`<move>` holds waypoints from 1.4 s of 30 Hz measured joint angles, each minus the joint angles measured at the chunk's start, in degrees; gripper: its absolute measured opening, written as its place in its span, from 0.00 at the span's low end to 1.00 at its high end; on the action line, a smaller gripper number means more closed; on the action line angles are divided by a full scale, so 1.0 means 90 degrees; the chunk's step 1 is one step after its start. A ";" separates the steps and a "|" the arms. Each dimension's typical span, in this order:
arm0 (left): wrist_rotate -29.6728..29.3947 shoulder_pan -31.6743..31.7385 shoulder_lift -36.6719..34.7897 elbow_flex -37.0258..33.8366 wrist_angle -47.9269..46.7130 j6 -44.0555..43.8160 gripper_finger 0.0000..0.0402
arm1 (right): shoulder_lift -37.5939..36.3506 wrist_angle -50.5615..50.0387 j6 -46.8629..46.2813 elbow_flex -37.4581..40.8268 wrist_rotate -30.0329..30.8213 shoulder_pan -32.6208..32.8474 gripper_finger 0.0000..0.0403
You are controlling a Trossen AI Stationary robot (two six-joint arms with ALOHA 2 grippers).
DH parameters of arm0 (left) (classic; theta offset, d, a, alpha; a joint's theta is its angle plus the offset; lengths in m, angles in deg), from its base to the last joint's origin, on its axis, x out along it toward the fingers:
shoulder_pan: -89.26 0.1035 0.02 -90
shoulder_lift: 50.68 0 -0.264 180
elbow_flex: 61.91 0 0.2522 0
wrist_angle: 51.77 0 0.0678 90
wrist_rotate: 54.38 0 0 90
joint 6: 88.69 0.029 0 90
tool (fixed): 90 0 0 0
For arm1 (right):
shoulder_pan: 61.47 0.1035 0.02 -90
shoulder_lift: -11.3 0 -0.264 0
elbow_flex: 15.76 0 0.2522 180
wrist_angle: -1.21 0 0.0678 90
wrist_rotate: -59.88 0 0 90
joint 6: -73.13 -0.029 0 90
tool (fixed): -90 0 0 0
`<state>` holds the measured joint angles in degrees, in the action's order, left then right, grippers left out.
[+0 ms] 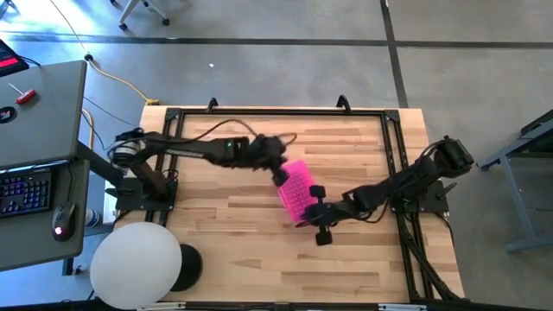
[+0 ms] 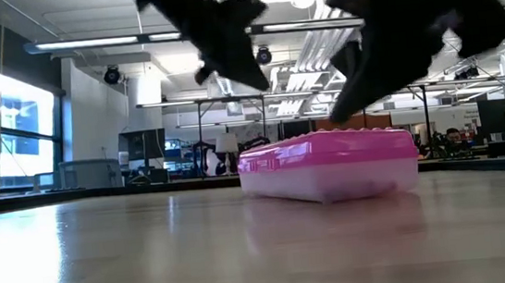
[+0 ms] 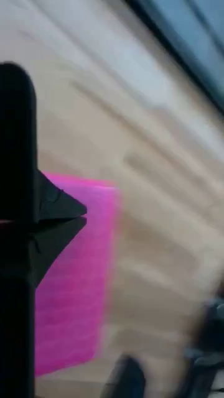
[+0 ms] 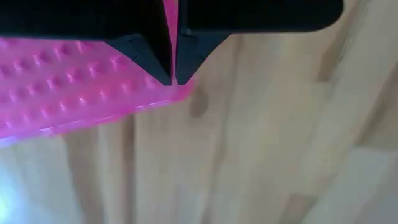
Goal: Pick & place school supplies into a supply box
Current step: Adjust the supply box
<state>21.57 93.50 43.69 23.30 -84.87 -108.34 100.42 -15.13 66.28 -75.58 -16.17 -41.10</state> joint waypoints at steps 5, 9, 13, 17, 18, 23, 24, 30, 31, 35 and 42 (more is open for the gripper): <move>0.0761 0.0647 0.0629 -0.0051 0.0642 0.0306 0.07 | -0.0019 0.1202 -0.0500 0.0826 0.0164 -0.0202 0.00; 0.1191 0.0833 0.1017 -0.0052 0.0796 0.0439 0.19 | -0.0033 0.1467 -0.0669 0.1114 0.0158 -0.0249 0.00; 0.1540 0.0922 0.1368 -0.0053 0.0544 0.0353 0.19 | -0.0116 0.1317 -0.0646 0.1240 0.0247 -0.0258 0.00; 0.1599 0.0854 0.1436 -0.0011 0.0188 0.0289 0.09 | -0.0468 0.0479 -0.0643 0.1249 0.0507 -0.0254 0.00; 0.1478 0.0816 0.1430 -0.0011 0.0086 0.0251 0.06 | -0.0630 0.0162 -0.0652 0.1254 0.0677 -0.0247 0.00; 0.1091 0.0538 0.1284 -0.0029 -0.0329 -0.0017 0.06 | -0.1538 -0.1495 -0.0962 0.1307 0.1821 -0.0084 0.00; 0.1073 0.0485 0.1268 -0.0034 -0.0332 -0.0030 0.08 | -0.1711 -0.1819 -0.1024 0.1316 0.2019 -0.0070 0.00; 0.0958 0.0213 0.1259 -0.0047 -0.0339 -0.0342 0.13 | -0.2273 -0.2924 -0.1842 0.1304 0.2408 -0.0114 0.00; 0.0896 0.0182 0.1260 -0.0047 -0.0337 -0.0426 0.12 | -0.2273 -0.2904 -0.1860 0.1301 0.2382 -0.0128 0.00; 0.0718 0.0066 0.1262 -0.0047 -0.0315 -0.0865 0.06 | -0.2274 -0.2827 -0.1780 0.1287 0.2230 -0.0128 0.00; 0.0822 -0.0267 0.1282 -0.0062 0.0077 -0.1219 0.06 | -0.2271 -0.2889 -0.1700 0.1282 0.2226 -0.0400 0.00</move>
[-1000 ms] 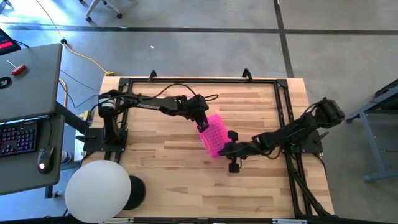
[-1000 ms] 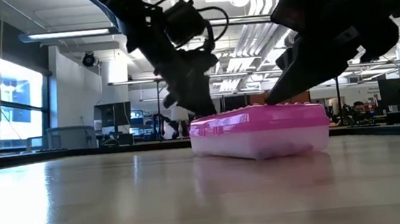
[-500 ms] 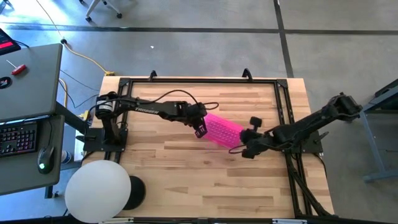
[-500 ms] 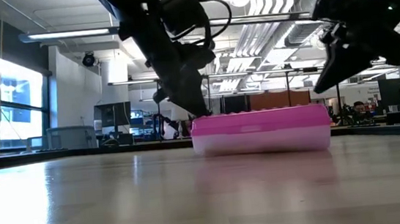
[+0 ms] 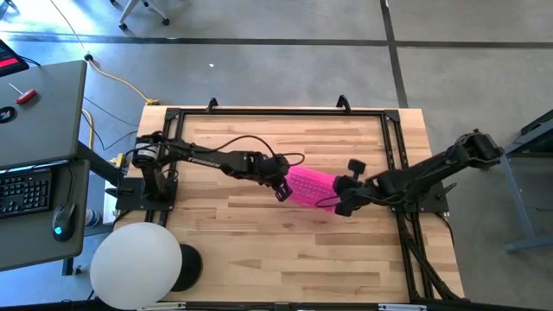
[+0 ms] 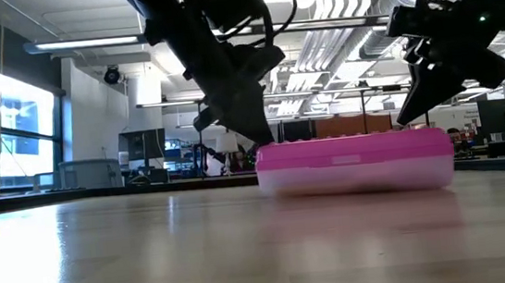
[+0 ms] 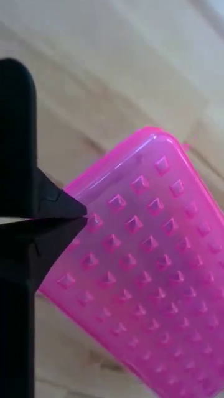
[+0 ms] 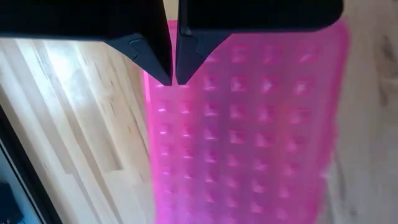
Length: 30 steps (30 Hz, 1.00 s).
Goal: Pick & place school supplies into a supply box
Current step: Adjust the supply box, then return to Home Position
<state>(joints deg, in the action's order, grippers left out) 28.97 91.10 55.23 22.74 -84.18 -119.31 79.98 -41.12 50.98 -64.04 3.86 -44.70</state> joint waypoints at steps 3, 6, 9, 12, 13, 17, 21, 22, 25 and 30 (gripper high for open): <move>0.0006 -0.0130 0.0005 -0.0006 0.0110 -0.0172 0.11 | -0.0001 -0.0120 0.0070 -0.0002 -0.0032 -0.0161 0.00; 0.0014 -0.0229 0.0012 -0.0010 0.0171 -0.0185 0.14 | -0.0002 -0.0192 0.0180 -0.0002 -0.0036 -0.0288 0.00; 0.0010 -0.0277 0.0012 -0.0010 0.0176 -0.0170 0.13 | -0.0002 -0.0183 0.0185 -0.0002 0.0022 -0.0366 0.00; -0.0025 -0.0307 -0.0085 0.0099 -0.0098 -0.0007 0.09 | -0.0037 -0.0031 0.0271 -0.0002 0.0237 -0.0318 0.00; -0.0080 -0.0313 -0.0186 0.0154 -0.0345 0.0056 0.08 | -0.0074 0.0030 0.0352 -0.0009 0.0304 -0.0282 0.00; -0.0399 -0.0301 -0.0939 0.0575 -0.1267 0.0627 0.06 | -0.0556 -0.0072 0.0980 -0.0165 0.0383 -0.0129 0.00; -0.1407 -0.0299 -0.1952 0.0845 -0.2543 0.1108 0.08 | -0.1625 -0.0355 0.1453 -0.0432 0.0802 0.0085 0.00; -0.1707 -0.0299 -0.2277 0.0847 -0.2816 0.1210 0.10 | -0.1981 -0.0454 0.1506 -0.0467 0.0966 0.0166 0.00; -0.2413 -0.0296 -0.3330 0.0699 -0.3571 0.1217 0.14 | -0.3104 -0.0739 0.1448 -0.0407 0.1392 0.0357 0.00; -0.2106 -0.0471 -0.5075 -0.0665 -0.3032 0.2031 0.19 | -0.4899 -0.0162 0.1377 0.0445 0.0526 0.0636 0.00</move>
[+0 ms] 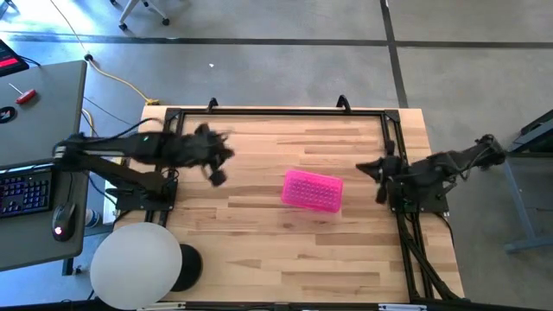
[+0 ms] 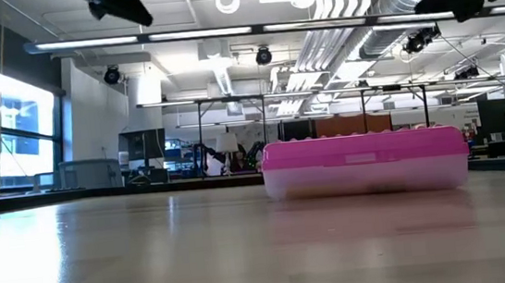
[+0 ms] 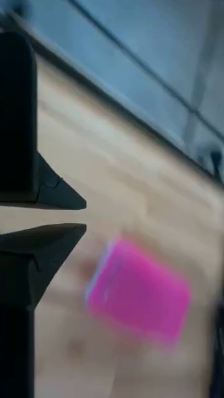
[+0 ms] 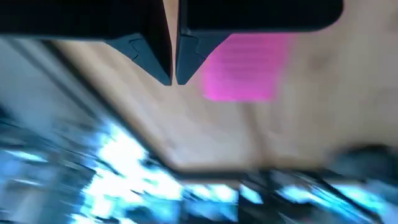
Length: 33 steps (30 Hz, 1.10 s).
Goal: Pick & place school supplies into a supply box
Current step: Return to Home Position
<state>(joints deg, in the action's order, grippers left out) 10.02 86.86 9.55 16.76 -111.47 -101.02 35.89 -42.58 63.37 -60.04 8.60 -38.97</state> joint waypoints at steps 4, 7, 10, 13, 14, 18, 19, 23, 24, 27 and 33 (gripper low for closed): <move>0.1331 0.0007 -0.1428 -0.1845 0.1821 0.0674 0.20 | -0.1171 0.1700 0.1045 0.1161 -0.0794 0.0118 0.00; 0.2034 0.0016 -0.2388 -0.3247 0.3340 0.0718 0.19 | -0.1883 0.2853 0.1942 0.1920 -0.1001 0.0132 0.00; 0.2161 0.0010 -0.3169 -0.4248 0.4067 0.0702 0.18 | -0.2524 0.3448 0.2510 0.2500 -0.1050 0.0132 0.00; 0.1922 0.0012 -0.3942 -0.4842 0.4312 0.0627 0.18 | -0.2704 0.3741 0.2641 0.2821 -0.1025 0.0127 0.00; 0.1869 0.0016 -0.4201 -0.4967 0.4297 0.0636 0.18 | -0.2673 0.3780 0.2658 0.2852 -0.1046 0.0127 0.00; 0.1760 0.0016 -0.5163 -0.5238 0.3946 0.1043 0.18 | -0.2701 0.3651 0.2672 0.2860 -0.1025 0.0118 0.00; 0.1739 0.0016 -0.5375 -0.5285 0.3751 0.1154 0.18 | -0.2704 0.3636 0.2725 0.2860 -0.0988 0.0115 0.00; 0.1563 0.0016 -0.6099 -0.5502 0.3258 0.1203 0.18 | -0.2688 0.3605 0.2994 0.2863 -0.0683 0.0115 0.00; 0.1562 0.0016 -0.6263 -0.5607 0.3249 0.1205 0.18 | -0.2693 0.3565 0.2971 0.2863 -0.0553 0.0115 0.00; 0.1498 0.0016 -0.6677 -0.5997 0.3285 0.1226 0.18 | -0.2685 0.3501 0.2798 0.2863 -0.0272 0.0115 0.00; 0.1321 0.0016 -0.6574 -0.6783 0.4366 0.1165 0.18 | -0.2686 0.3515 0.2359 0.2863 0.0540 0.0113 0.00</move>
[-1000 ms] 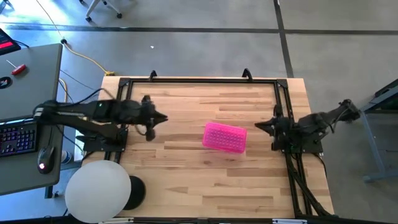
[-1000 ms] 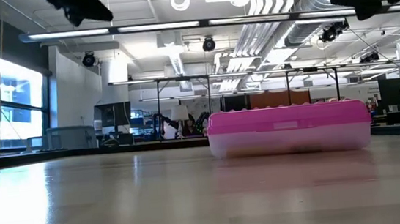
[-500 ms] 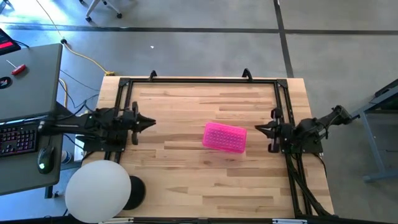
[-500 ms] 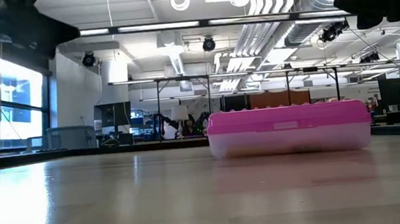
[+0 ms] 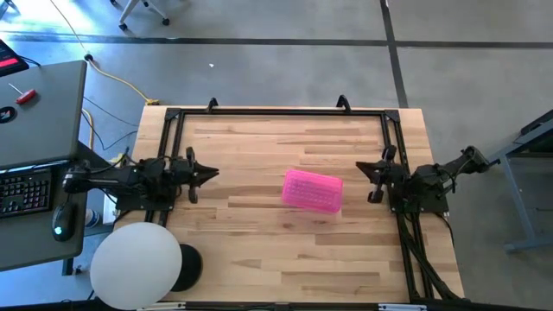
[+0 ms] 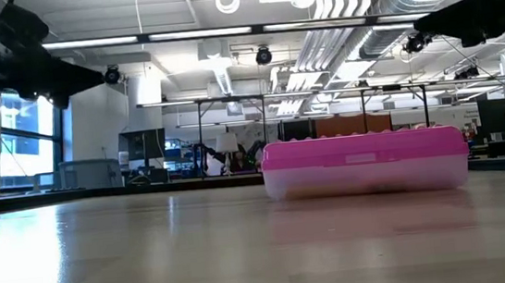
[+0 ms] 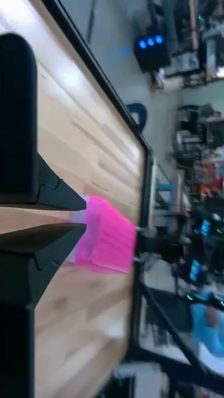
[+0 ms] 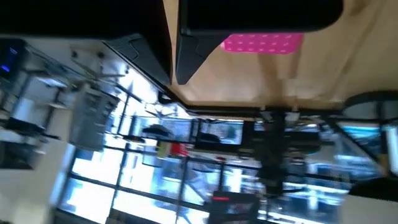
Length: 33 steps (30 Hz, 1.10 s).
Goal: Pick & place school supplies into a supply box
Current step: Return to Home Position
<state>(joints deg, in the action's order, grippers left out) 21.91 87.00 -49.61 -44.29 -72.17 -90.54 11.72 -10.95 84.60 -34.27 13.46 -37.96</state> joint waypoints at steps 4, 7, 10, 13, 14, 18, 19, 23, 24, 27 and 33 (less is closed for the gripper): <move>0.0817 0.0000 0.0002 -0.0100 0.0503 0.0097 0.18 | 0.0001 -0.0005 -0.0440 0.0000 0.0283 -0.0002 0.00; 0.1341 -0.0001 -0.0054 -0.0128 0.0475 0.0181 0.18 | 0.0001 -0.0007 -0.0613 0.0000 0.0279 -0.0002 0.00; 0.1464 0.0000 -0.0050 -0.0130 0.0459 0.0099 0.18 | 0.0001 -0.0007 -0.0581 0.0000 0.0280 -0.0002 0.00; 0.1444 0.0000 -0.0046 -0.0122 0.0230 -0.0110 0.18 | 0.0001 -0.0007 -0.0581 0.0000 0.0281 -0.0002 0.00; 0.1476 0.0000 -0.0037 -0.0120 0.0226 -0.0196 0.18 | 0.0001 -0.0007 -0.0581 0.0000 0.0281 -0.0002 0.00; 0.1674 -0.0002 0.0063 -0.0115 0.0200 -0.0696 0.18 | 0.0001 -0.0007 -0.0576 0.0000 0.0281 -0.0002 0.00; 0.1670 0.0000 0.0067 -0.0115 0.0197 -0.0707 0.18 | 0.0001 -0.0008 -0.0575 0.0000 0.0281 -0.0002 0.00; 0.1572 0.0000 0.0060 -0.0113 0.0184 -0.0675 0.18 | 0.0001 -0.0010 -0.0564 0.0000 0.0281 -0.0002 0.00; 0.1548 0.0000 0.0060 -0.0114 0.0185 -0.0676 0.18 | 0.0001 -0.0010 -0.0564 0.0000 0.0281 -0.0002 0.00; 0.1532 0.0000 0.0062 -0.0115 0.0193 -0.0668 0.18 | 0.0001 -0.0010 -0.0564 0.0000 0.0281 -0.0002 0.00; 0.1417 0.0000 0.0060 -0.0125 0.0340 -0.0650 0.18 | 0.0001 -0.0010 -0.0564 0.0000 0.0281 -0.0002 0.00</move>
<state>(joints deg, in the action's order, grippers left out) 34.67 87.00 -49.07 -45.41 -69.11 -96.39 11.72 -11.03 79.53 -34.27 15.99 -37.98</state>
